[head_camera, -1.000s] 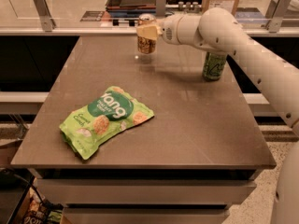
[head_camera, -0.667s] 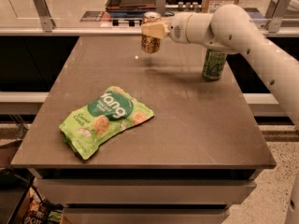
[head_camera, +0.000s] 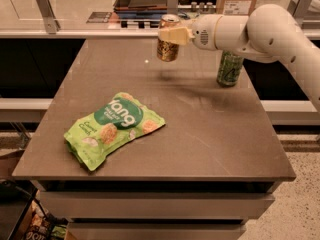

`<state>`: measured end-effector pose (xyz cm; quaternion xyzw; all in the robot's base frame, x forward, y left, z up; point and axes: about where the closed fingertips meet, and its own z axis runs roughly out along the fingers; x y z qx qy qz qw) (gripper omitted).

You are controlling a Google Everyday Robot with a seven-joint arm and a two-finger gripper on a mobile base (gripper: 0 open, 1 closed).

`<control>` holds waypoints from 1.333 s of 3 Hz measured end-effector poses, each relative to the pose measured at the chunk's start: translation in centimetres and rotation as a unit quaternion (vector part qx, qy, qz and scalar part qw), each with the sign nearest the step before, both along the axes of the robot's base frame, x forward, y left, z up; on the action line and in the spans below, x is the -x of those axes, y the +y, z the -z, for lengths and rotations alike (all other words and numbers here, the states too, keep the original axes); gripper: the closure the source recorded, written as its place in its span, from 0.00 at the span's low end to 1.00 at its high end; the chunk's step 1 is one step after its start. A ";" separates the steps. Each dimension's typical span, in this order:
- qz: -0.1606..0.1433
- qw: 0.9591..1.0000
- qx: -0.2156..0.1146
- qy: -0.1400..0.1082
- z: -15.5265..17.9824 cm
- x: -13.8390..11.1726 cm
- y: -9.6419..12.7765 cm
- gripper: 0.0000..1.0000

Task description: Move orange can near green rice chip bag

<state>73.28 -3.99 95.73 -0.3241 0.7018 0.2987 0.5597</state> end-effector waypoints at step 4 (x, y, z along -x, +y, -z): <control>-0.078 0.996 0.039 0.016 -0.9 11.4 -1.3 1.00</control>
Offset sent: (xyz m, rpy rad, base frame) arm -0.0918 -0.0168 0.0124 -0.0770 0.0372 0.1473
